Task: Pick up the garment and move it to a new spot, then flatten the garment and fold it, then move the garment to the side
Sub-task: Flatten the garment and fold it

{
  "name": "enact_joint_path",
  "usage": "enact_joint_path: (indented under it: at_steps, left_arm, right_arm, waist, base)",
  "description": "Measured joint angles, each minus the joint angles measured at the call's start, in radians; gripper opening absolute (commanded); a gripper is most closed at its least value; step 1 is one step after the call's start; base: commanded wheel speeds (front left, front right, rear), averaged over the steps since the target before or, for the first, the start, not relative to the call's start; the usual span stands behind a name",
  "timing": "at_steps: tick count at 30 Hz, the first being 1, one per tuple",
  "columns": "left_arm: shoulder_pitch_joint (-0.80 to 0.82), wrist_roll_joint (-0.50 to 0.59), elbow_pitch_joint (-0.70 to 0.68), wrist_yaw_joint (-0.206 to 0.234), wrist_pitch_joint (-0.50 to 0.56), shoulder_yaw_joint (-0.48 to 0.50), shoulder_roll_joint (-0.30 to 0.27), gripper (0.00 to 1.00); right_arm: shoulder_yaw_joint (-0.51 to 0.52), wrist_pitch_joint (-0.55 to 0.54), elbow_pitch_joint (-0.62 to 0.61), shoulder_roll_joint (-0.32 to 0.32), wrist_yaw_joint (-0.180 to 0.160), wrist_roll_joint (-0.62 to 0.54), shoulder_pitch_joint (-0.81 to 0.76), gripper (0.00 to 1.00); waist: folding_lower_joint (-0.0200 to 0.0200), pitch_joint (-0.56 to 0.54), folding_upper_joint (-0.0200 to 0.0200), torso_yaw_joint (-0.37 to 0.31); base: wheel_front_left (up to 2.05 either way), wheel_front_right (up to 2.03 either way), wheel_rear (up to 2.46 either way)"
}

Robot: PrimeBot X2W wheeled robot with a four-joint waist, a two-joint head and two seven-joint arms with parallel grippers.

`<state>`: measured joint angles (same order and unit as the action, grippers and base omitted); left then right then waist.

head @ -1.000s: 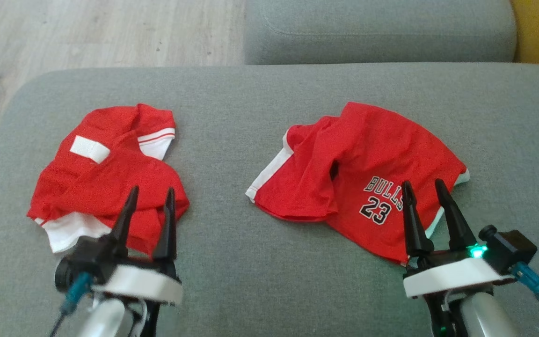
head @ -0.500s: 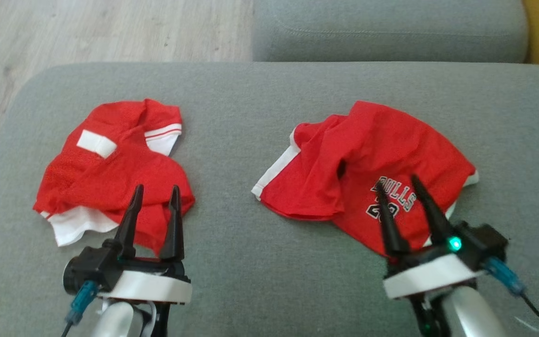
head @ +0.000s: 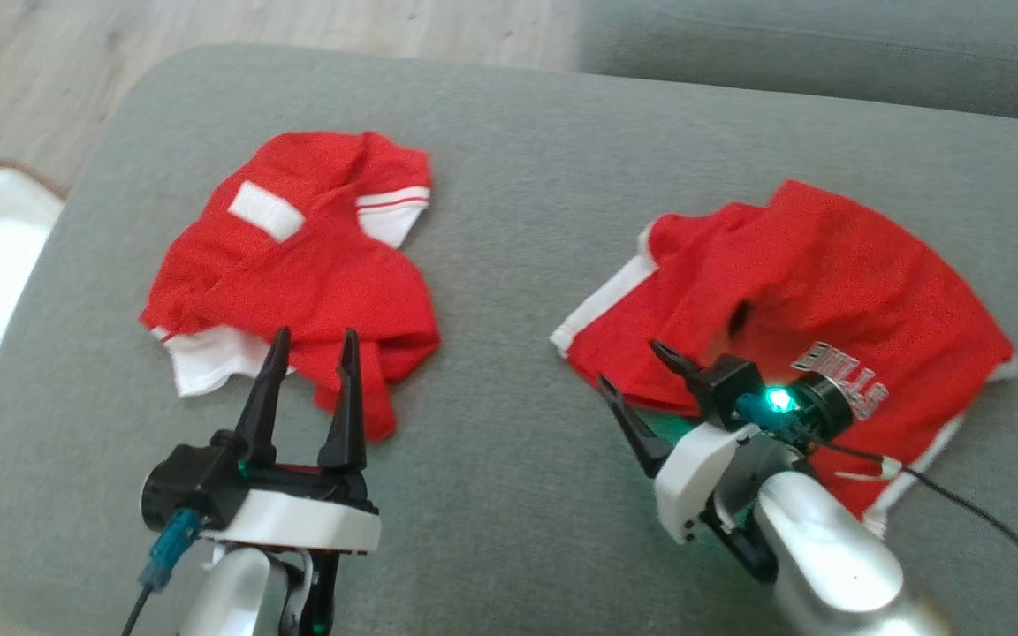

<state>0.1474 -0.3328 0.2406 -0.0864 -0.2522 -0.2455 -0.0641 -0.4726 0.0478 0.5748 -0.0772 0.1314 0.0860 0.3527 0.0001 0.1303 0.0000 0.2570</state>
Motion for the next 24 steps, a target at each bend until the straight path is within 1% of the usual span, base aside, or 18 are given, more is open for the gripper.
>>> enact_joint_path:
  at_steps: [5, 6, 11, 12, 13, 14, 17, 21, 24]
  left_arm:
    - [0.004, 0.008, 0.012, -0.011, 0.000, -0.001, 0.009, 1.00]
    - [0.004, 0.008, 0.012, -0.011, 0.000, -0.001, 0.009, 1.00]
    - [0.012, 0.008, 0.015, -0.017, 0.000, -0.002, 0.014, 1.00]
    - [0.012, 0.008, 0.016, -0.017, 0.000, -0.002, 0.014, 1.00]
    - [0.012, 0.008, 0.017, -0.019, 0.000, -0.001, 0.014, 1.00]
    - [0.012, 0.008, 0.017, -0.019, 0.000, -0.001, 0.014, 1.00]
    - [0.011, 0.009, 0.018, -0.019, 0.000, 0.006, 0.015, 1.00]
    - [0.011, 0.009, 0.019, -0.019, 0.000, 0.007, 0.015, 1.00]
    - [0.010, 0.009, 0.020, -0.019, 0.000, 0.007, 0.016, 1.00]
  right_arm:
    - [-0.023, -0.063, 0.147, -0.030, 0.000, -0.013, 0.060, 1.00]
    - [-0.023, -0.063, 0.147, -0.030, 0.000, -0.013, 0.060, 1.00]
    - [-0.041, -0.097, 0.230, -0.030, 0.000, -0.015, 0.128, 1.00]
    - [-0.045, -0.099, 0.243, -0.030, 0.000, -0.013, 0.138, 0.81]
    - [-0.047, -0.100, 0.252, -0.029, 0.000, -0.008, 0.145, 0.16]
    - [-0.047, -0.097, 0.261, -0.027, 0.000, -0.005, 0.149, 0.00]
    - [-0.047, -0.067, 0.281, -0.019, 0.000, 0.003, 0.150, 0.00]
    - [-0.046, 0.015, 0.294, -0.012, 0.000, 0.024, 0.147, 0.00]
    - [-0.047, 0.080, 0.272, -0.009, 0.000, 0.054, 0.148, 0.00]
  waist:
    - [0.0000, 0.019, 0.0000, 0.053]
    - [0.0000, 0.019, 0.0000, 0.053]
    - [0.0000, 0.031, 0.0000, 0.086]
    - [0.0000, 0.032, 0.0000, 0.089]
    - [-0.0001, 0.031, 0.0000, 0.090]
    - [0.0000, 0.030, 0.0000, 0.090]
    - [-0.0001, 0.024, 0.0000, 0.081]
    - [0.0000, 0.011, 0.0000, 0.059]
    - [0.0000, -0.007, 0.0000, 0.041]
  base:
    - [0.00, 0.00, 0.00]
    - [0.00, 0.00, 0.00]
    - [0.00, 0.00, 0.00]
    - [0.00, 0.00, 0.00]
    - [0.00, 0.00, 0.00]
    - [0.00, 0.00, 0.00]
    - [0.00, 0.00, 0.00]
    - [0.00, 0.00, 0.00]
    - [0.00, 0.00, 0.00]
